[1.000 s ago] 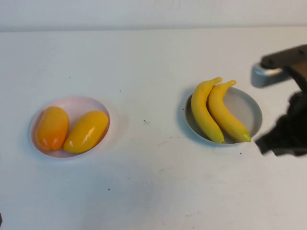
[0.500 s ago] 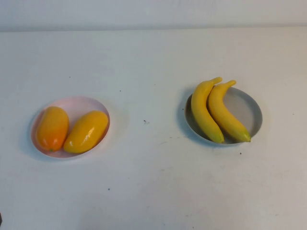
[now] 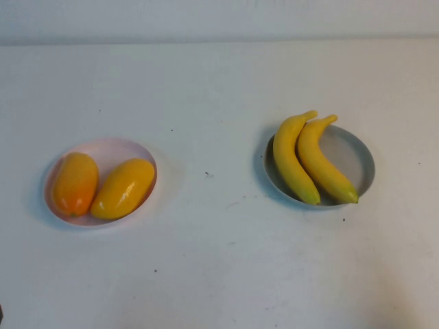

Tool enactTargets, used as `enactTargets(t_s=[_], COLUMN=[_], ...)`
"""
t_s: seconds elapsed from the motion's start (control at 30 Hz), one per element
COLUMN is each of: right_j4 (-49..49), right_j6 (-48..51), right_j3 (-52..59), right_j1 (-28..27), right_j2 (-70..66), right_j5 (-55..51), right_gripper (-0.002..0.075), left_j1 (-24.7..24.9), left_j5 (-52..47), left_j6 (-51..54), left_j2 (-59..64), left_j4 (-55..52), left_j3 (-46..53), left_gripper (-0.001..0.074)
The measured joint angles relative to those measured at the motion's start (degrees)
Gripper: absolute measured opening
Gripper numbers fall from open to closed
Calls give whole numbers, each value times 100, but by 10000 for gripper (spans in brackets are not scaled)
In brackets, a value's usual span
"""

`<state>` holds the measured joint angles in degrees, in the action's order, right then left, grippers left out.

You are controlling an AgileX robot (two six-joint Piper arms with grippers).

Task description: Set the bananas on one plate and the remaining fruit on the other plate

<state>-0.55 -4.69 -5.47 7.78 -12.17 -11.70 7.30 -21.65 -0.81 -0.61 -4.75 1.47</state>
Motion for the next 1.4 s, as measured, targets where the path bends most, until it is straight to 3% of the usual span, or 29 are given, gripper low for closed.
enactTargets(t_s=[0.13, 0.7, 0.97, 1.4], right_j4=[0, 55, -899, -1041], right_j6=[0, 54, 1639, 1811], right_j3=[622, 688, 688, 688], right_j1=[-375, -417, -417, -417], right_j2=[672, 1259, 1259, 1259], right_j5=[449, -165, -752, -790], right_gripper=[-15, -15, -15, -15], left_j1=[0, 0, 0, 0], left_j5=[0, 0, 0, 0], left_j6=[0, 0, 0, 0], left_j2=[0, -4, -4, -4], left_j4=[0, 0, 0, -33], left_j3=[0, 0, 0, 0], left_gripper=[1, 1, 1, 0])
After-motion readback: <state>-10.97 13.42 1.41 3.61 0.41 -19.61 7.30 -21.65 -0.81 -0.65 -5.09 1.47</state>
